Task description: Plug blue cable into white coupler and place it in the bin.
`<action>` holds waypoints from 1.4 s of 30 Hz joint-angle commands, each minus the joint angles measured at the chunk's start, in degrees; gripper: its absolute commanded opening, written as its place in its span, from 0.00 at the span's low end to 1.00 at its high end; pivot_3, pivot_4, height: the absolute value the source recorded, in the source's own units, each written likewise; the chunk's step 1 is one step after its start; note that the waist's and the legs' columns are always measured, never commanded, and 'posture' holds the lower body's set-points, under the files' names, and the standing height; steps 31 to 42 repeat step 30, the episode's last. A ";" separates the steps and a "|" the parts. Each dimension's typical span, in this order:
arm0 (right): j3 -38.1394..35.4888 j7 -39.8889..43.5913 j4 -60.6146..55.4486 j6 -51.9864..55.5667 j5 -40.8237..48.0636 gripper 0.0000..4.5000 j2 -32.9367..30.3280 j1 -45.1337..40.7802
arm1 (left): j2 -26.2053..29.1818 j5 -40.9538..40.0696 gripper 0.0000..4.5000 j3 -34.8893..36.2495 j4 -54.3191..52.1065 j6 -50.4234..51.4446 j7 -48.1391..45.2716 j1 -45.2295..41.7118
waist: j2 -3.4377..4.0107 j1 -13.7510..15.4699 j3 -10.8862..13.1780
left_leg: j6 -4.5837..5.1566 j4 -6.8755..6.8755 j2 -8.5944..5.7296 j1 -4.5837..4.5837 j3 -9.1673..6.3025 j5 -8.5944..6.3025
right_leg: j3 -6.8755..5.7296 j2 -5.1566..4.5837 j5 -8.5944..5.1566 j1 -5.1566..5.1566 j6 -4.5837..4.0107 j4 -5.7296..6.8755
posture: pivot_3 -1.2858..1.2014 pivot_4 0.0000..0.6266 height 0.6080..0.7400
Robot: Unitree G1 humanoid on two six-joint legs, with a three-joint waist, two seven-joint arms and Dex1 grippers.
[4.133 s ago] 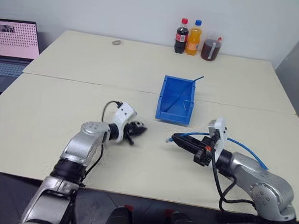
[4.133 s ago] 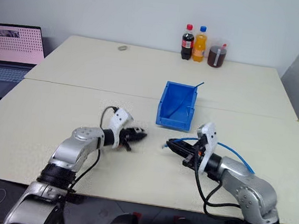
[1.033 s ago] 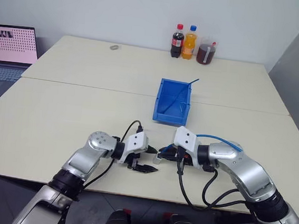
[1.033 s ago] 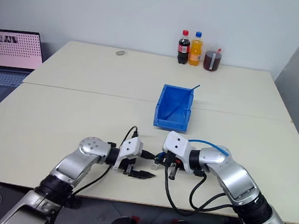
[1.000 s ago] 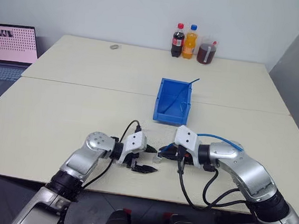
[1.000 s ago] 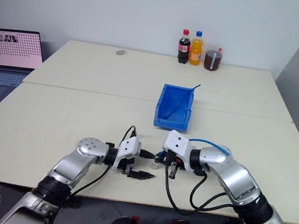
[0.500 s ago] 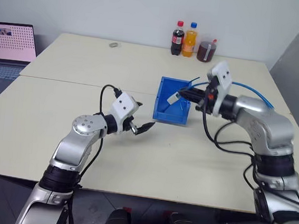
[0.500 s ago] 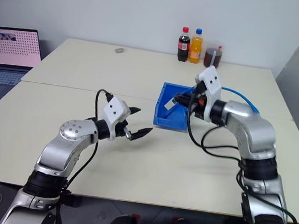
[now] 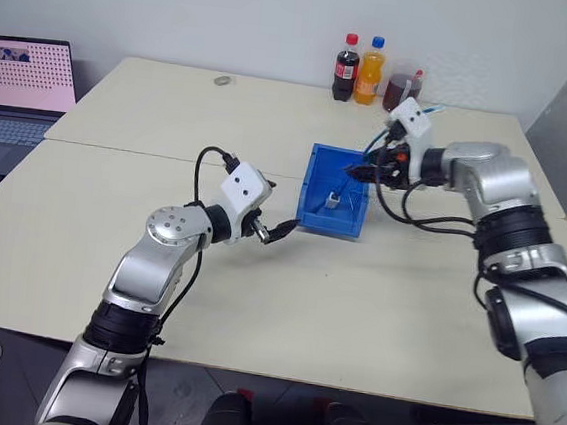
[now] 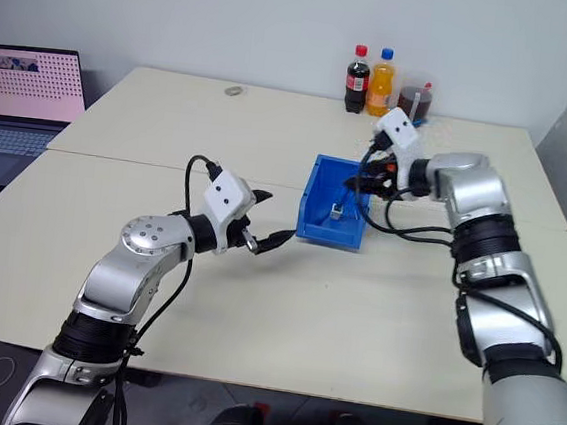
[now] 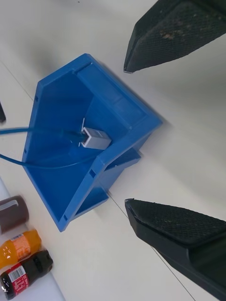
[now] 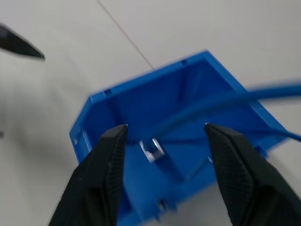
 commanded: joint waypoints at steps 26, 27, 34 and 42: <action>-24.22 -34.65 -70.83 24.11 10.42 0.99 13.36 47.52 | 5.84 -4.55 1.00 11.98 2.38 -2.97 2.56 7.75 | 0.19 -0.18 0.13 | -0.05 0.10 0.02 0.05 -0.13 -0.01 | -0.04 0.01 0.04 0.11 0.12 0.11 | 0.52 0.24 1.00; -23.50 -35.36 -71.02 23.91 10.21 0.99 13.35 47.98 | 5.83 -4.64 1.00 11.75 2.19 -2.86 2.58 7.90 | 0.19 -0.17 0.13 | -0.05 0.10 0.02 0.05 -0.13 -0.01 | -0.04 0.01 0.04 0.11 0.13 0.11 | 0.52 0.24 1.00; -21.69 -37.01 -70.67 22.21 9.46 0.99 13.01 49.13 | 5.58 -5.48 1.00 11.08 1.63 -2.61 1.92 8.26 | 0.19 -0.18 0.12 | -0.04 0.10 0.04 0.08 -0.13 0.00 | -0.04 0.04 0.04 0.11 0.12 0.11 | 0.52 0.24 1.00; -21.69 -37.01 -70.67 22.21 9.46 0.99 13.01 49.13 | 5.58 -5.48 1.00 11.08 1.63 -2.61 1.92 8.26 | 0.19 -0.18 0.12 | -0.04 0.10 0.04 0.08 -0.13 0.00 | -0.04 0.04 0.04 0.11 0.12 0.11 | 0.52 0.24 1.00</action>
